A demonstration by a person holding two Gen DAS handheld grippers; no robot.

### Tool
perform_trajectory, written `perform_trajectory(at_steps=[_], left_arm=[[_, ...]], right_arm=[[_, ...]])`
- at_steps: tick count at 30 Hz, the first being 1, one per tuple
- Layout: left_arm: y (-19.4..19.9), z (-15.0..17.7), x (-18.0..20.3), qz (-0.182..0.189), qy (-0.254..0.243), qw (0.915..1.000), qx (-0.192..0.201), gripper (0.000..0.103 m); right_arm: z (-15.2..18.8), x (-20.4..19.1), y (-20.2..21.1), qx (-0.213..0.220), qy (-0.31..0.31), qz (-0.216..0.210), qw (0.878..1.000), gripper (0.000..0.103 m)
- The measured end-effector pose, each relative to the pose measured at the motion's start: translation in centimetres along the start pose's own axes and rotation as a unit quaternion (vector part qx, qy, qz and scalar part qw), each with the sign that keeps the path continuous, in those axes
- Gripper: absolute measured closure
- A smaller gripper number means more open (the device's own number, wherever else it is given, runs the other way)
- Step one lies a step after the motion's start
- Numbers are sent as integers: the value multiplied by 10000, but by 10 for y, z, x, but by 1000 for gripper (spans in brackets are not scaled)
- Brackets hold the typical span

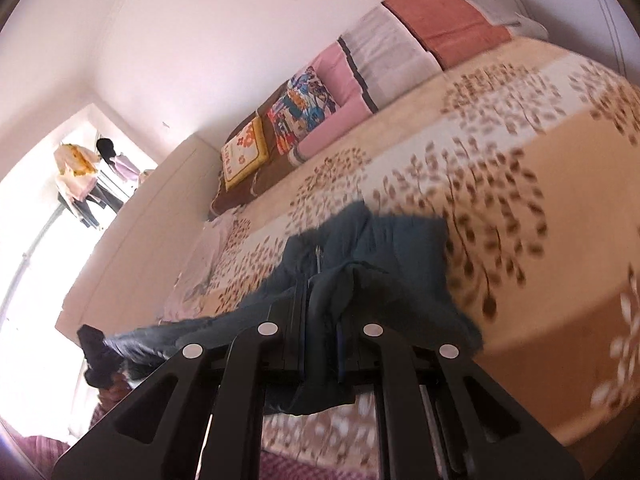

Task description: Fold large clothes

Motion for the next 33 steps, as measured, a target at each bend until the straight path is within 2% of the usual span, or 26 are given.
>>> perform_trajectory(at_steps=[5,9,11,18,21,24,27,30,33], left_arm=[[-77,-53,-10,-388,351,9986,-48,94],[-142,-75,-23,-702,619,9952,-270,94],[-181,-81,-31,-909,685,9927,-403,94],[-269,-86,-51,-1364,782,9853,-664,94],[-293,-83,-57,-1540,806,9816,-787,92],[-319,-72,-70,-1771,1020,9727,-1099,90],[-332,-64,-76,-1831,1212,9651,-1427,87],[-326,-68,-77,-1554,1397,9680,-1387,79],[-314,-77,-74,-1194,1541,9734,-1203,66]], right_arm=[[-55,25,-61,-38,24,244,9997,91],[-85,67,-121,-119,-211,484,9985,91],[-93,88,-148,-201,-362,600,9973,91],[-99,161,-223,-452,-781,974,9912,91],[-96,183,-247,-590,-895,1145,9876,91],[-90,200,-265,-798,-1046,1327,9824,91],[-83,212,-275,-966,-1296,1372,9773,88],[-84,212,-270,-932,-1415,1114,9792,81],[-88,208,-261,-824,-1597,752,9809,69]])
Point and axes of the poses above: each gripper's, at about its wrist camera, not at the fingertips, and y roughly against the way its jaws point, x to its right, z to its underside, the point moved 5 cm from there along -y, roughly the way its jaws point, and after that the axes turned 11 degrees about -z, right-handed, at the moved point
